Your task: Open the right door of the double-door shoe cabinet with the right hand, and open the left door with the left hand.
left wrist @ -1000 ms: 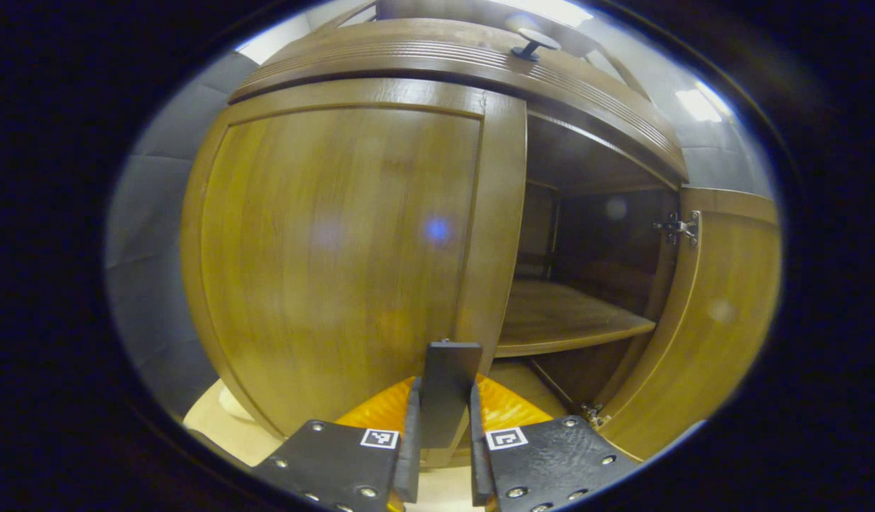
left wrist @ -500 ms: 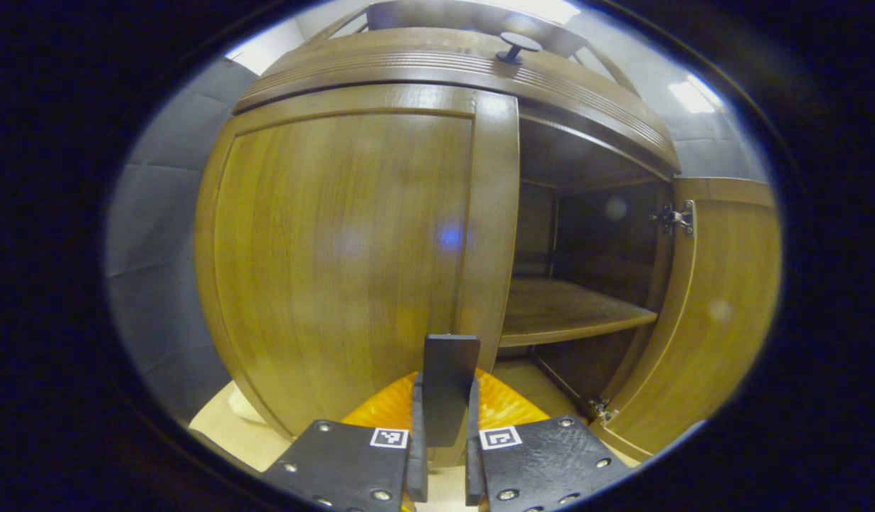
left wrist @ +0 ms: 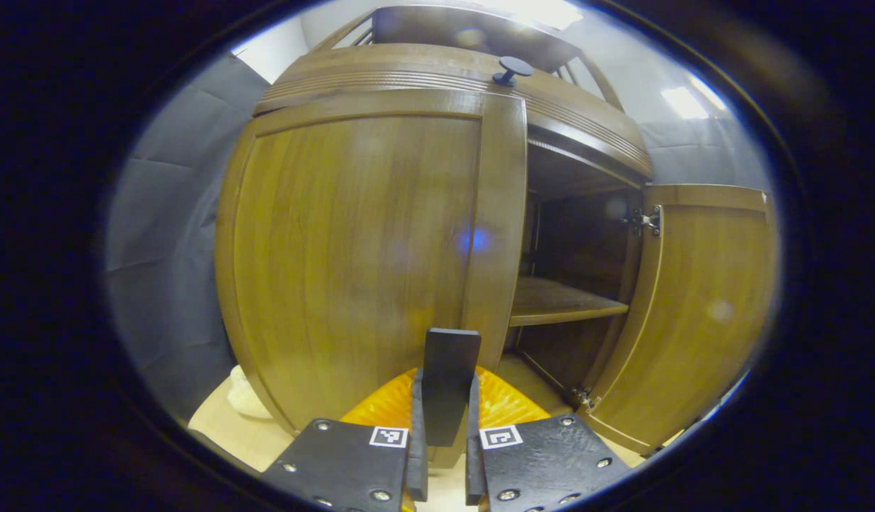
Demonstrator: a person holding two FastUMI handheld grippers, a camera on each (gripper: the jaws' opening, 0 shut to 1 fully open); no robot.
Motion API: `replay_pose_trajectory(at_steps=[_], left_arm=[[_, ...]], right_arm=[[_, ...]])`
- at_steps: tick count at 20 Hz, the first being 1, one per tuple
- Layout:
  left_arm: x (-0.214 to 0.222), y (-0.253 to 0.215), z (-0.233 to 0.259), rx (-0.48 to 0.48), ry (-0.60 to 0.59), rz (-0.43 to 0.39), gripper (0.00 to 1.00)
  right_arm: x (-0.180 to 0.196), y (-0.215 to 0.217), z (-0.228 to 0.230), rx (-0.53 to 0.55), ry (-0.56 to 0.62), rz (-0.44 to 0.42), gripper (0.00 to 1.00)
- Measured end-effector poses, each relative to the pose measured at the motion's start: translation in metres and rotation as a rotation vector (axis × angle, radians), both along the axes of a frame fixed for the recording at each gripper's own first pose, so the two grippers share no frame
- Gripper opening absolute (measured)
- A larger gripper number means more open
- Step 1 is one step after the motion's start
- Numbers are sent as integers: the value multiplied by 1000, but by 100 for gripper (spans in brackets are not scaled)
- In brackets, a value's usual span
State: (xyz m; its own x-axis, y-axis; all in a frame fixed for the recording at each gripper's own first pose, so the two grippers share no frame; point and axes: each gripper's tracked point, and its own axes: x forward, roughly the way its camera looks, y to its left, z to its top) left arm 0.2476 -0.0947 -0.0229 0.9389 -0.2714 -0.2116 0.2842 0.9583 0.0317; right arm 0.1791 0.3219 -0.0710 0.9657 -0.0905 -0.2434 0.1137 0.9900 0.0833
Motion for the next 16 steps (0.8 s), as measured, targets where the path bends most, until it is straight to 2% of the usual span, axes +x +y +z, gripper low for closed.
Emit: replay_pose_trajectory(at_steps=[2, 4, 5, 6, 9, 11, 16], left_arm=[[-5, 3, 3, 10, 5, -6, 29], [-9, 4, 7, 6, 11, -17, 15], [-12, 5, 10, 1, 12, -22, 29], [-14, 6, 14, -1, 13, -26, 22], [-23, 10, 21, -1, 10, -28, 22], [-31, 14, 24, -5, 9, -26, 16], [-52, 30, 30, 0, 2, -14, 18]], right_arm=[[1, 6, 0, 4, 0, 12, 96], [1, 11, -2, -4, 1, 24, 96], [2, 15, -3, -8, 5, 30, 96], [3, 17, -4, -10, 8, 35, 96], [6, 23, -9, 0, 12, 49, 96], [7, 28, -11, 0, 18, 60, 95], [14, 42, -16, -7, 31, 99, 96]])
